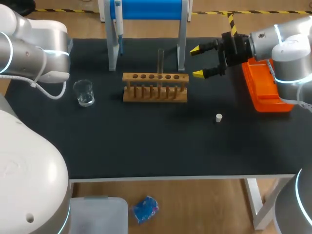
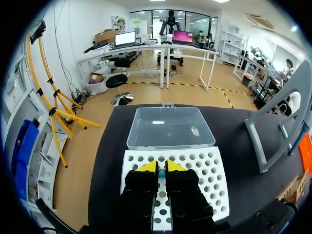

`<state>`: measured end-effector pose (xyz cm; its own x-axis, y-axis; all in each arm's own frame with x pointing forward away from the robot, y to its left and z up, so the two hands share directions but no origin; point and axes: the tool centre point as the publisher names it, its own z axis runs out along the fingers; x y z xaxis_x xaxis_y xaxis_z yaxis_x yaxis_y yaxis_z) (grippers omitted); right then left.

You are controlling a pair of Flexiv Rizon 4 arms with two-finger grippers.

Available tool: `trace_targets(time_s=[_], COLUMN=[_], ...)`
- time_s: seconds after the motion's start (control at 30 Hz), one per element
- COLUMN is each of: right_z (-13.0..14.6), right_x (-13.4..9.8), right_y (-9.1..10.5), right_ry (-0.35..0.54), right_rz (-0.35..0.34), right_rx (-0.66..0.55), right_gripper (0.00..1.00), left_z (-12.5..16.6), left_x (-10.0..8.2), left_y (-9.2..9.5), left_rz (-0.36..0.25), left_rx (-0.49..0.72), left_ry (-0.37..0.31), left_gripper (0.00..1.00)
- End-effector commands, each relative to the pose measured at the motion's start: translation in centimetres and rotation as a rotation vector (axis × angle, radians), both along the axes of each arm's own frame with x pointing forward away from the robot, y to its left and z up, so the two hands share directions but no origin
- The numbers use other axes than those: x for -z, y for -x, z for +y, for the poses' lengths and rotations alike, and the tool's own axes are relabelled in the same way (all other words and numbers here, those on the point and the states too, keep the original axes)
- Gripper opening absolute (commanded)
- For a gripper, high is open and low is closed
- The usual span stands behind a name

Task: Invert the test tube, pick up the pipette, mount the tip to pipette, aspirate from beaker and dispense into the tube, eject the tip, return the pipette, and cap with the stopper.

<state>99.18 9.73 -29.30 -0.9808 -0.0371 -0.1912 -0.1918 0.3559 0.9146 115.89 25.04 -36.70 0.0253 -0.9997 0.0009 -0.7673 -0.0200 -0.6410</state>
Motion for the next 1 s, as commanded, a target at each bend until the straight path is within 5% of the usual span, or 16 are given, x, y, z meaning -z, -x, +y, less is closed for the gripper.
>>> trace_targets(time_s=[0.03, 1.0], right_z=[0.0, 0.0], right_x=[0.0, 0.0], right_y=[0.0, 0.0], right_ry=[0.002, 0.002], right_rz=[0.0, 0.0], right_rx=[-0.001, -0.001], right_gripper=[1.0, 1.0], left_z=[0.0, -0.2], left_x=[0.0, -4.7], left_y=[-0.2, 0.2], left_rz=[0.004, -0.038], left_rx=[0.003, 0.012], left_ry=[0.0, -0.049], left_gripper=[0.0, 0.0])
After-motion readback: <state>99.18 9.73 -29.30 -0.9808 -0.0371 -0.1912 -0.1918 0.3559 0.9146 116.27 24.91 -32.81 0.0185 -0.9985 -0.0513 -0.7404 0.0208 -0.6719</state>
